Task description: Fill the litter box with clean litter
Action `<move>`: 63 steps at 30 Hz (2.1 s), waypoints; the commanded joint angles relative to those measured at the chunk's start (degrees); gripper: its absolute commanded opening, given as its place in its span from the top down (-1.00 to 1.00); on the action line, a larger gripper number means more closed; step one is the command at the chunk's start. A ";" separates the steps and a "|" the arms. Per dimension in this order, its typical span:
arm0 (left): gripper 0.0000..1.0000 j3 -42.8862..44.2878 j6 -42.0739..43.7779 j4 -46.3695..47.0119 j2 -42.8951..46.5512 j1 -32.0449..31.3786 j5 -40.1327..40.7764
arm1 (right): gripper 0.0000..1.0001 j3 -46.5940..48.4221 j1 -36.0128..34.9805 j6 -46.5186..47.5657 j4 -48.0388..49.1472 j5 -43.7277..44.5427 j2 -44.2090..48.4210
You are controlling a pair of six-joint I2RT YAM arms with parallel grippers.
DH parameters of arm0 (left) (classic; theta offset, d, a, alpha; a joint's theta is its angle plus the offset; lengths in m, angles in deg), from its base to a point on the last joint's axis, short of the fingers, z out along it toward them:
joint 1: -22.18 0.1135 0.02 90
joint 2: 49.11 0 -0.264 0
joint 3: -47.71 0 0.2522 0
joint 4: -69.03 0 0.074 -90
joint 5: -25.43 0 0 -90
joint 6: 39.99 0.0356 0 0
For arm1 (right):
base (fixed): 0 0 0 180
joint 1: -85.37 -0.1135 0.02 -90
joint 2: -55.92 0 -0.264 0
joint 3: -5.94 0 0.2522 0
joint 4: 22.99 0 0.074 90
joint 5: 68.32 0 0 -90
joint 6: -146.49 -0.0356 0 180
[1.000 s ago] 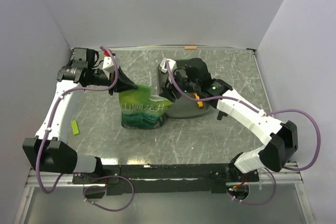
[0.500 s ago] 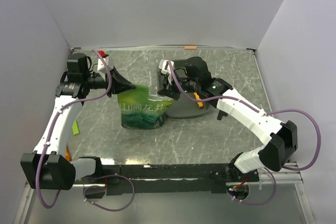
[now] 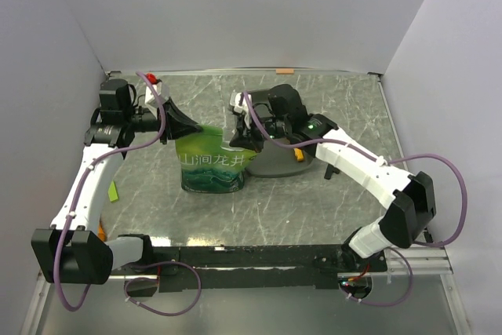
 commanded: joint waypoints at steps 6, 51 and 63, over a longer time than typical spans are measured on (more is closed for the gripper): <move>0.99 -0.43 -3.28 10.87 4.72 0.24 -12.06 | 1.00 4.64 -0.91 1.99 -0.27 -1.43 -3.45; -0.99 -6.33 -32.83 3.34 22.30 0.15 50.70 | -0.98 8.95 -1.61 4.45 -12.14 16.02 -2.23; -0.94 -14.85 -37.39 2.09 29.86 0.06 51.93 | -0.99 6.75 7.43 -12.77 -7.37 41.47 3.24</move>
